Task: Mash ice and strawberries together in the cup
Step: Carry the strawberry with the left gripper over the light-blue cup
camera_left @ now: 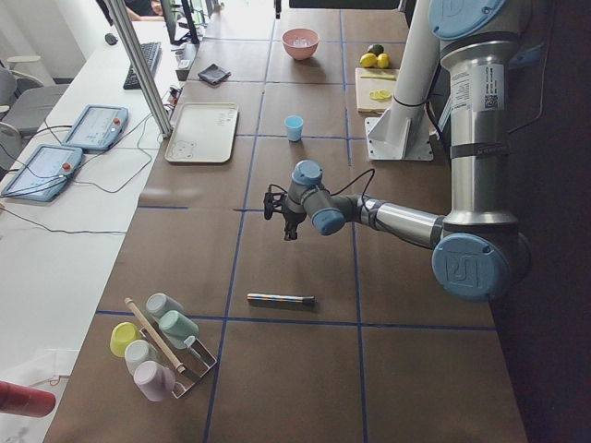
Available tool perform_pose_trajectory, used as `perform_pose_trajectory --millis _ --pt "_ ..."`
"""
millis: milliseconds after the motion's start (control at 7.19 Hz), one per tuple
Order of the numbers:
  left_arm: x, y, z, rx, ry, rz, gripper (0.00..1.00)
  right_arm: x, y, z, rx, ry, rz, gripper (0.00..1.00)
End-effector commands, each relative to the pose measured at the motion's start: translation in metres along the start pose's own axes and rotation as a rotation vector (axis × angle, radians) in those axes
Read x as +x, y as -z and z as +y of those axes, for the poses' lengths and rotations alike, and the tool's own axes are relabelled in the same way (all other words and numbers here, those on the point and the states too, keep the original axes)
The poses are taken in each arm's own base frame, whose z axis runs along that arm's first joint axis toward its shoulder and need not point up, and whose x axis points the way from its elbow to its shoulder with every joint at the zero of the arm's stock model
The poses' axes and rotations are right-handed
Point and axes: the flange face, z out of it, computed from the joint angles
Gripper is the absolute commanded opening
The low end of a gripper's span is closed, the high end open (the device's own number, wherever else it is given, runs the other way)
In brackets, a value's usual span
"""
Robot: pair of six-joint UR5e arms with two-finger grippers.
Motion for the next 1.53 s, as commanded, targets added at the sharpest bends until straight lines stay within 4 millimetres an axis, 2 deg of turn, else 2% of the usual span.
perform_pose_trajectory --millis 0,139,278,417,556,695,834,973,1112,1390 --pt "0.097 0.078 -0.007 -0.068 0.016 -0.021 0.0 0.027 -0.006 0.016 -0.029 0.017 -0.037 0.99" --pt "0.164 0.103 -0.024 -0.088 0.047 0.012 0.0 0.056 -0.004 0.03 -0.03 0.028 -0.049 0.99" --pt "0.237 0.117 -0.02 -0.118 0.067 0.035 0.0 0.084 -0.013 0.052 -0.006 0.055 -0.048 0.99" --pt "0.302 0.118 -0.021 -0.134 0.131 0.076 0.0 0.115 -0.037 0.077 0.039 0.067 -0.049 0.99" --pt "0.352 0.125 -0.034 -0.131 0.172 0.105 0.0 0.153 -0.056 0.087 0.076 0.05 -0.065 0.99" --pt "0.392 0.125 -0.028 -0.149 0.164 0.128 0.0 0.183 -0.065 0.098 0.074 0.012 -0.15 0.99" --pt "0.434 0.117 -0.028 -0.16 0.183 0.163 0.0 0.19 -0.059 0.097 0.088 0.003 -0.18 0.99" --pt "0.471 0.095 -0.032 -0.168 0.189 0.185 0.0 0.191 -0.059 0.097 0.088 -0.001 -0.179 0.99" --pt "0.481 0.072 -0.035 -0.169 0.185 0.19 0.0 0.19 -0.058 0.095 0.089 -0.003 -0.176 0.99" --pt "0.478 0.055 -0.036 -0.17 0.178 0.175 0.0 0.189 -0.058 0.095 0.088 -0.005 -0.182 0.99"
